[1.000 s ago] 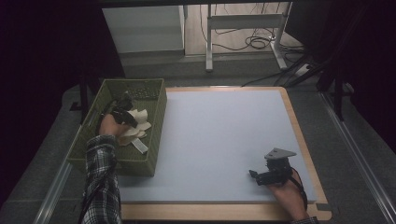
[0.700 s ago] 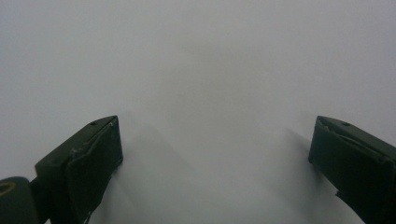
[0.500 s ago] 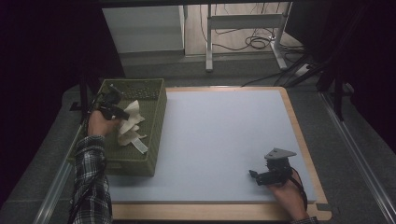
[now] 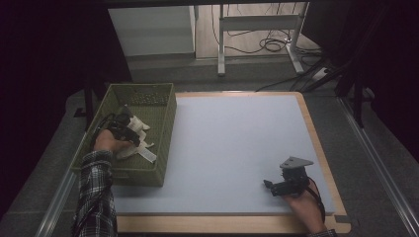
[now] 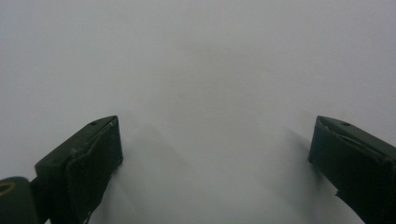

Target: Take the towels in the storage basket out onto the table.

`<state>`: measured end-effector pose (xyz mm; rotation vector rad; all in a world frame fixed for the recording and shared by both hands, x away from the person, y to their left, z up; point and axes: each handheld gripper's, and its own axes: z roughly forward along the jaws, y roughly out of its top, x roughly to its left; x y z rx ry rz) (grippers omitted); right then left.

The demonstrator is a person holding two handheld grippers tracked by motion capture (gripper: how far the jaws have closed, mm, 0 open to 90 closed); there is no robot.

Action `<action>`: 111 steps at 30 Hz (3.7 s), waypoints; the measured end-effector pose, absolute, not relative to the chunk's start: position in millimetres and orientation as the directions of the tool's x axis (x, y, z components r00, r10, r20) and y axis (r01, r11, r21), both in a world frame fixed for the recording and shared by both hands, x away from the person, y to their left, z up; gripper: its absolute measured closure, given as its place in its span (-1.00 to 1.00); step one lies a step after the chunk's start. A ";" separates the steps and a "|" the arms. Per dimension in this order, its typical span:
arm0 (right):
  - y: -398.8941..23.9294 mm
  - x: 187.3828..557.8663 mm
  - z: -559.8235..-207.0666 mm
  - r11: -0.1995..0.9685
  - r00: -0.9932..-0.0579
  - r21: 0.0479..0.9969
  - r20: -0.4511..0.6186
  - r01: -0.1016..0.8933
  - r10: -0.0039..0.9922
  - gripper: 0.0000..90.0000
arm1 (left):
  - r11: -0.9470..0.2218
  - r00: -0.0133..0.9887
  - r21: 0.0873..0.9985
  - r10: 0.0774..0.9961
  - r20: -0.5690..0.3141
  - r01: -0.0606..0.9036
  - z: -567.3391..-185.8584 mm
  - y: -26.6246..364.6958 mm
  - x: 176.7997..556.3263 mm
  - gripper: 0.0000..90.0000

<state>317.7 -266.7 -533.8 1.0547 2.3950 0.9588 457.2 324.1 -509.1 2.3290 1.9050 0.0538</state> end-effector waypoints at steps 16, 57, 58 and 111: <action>-266.6 317.7 -533.8 0.493 -0.660 0.704 -0.046 0.511 0.750 -0.94 | -0.175 0.218 0.257 0.964 -0.149 0.950 -490.1 334.8 446.5 0.74; -266.7 317.6 -533.8 0.494 -0.660 0.704 -0.048 0.510 0.750 -0.94 | -0.203 0.388 0.652 0.909 -0.153 0.731 -351.1 309.3 396.6 0.69; -266.7 317.6 -533.8 0.494 -0.660 0.704 -0.048 0.510 0.750 -0.94 | -0.207 0.395 0.656 0.906 -0.151 0.725 -348.8 306.0 396.4 0.69; -266.7 317.6 -533.8 0.492 -0.661 0.704 -0.043 0.512 0.749 -0.94 | -0.460 0.706 0.686 0.700 -0.110 0.563 -380.4 91.7 421.0 0.66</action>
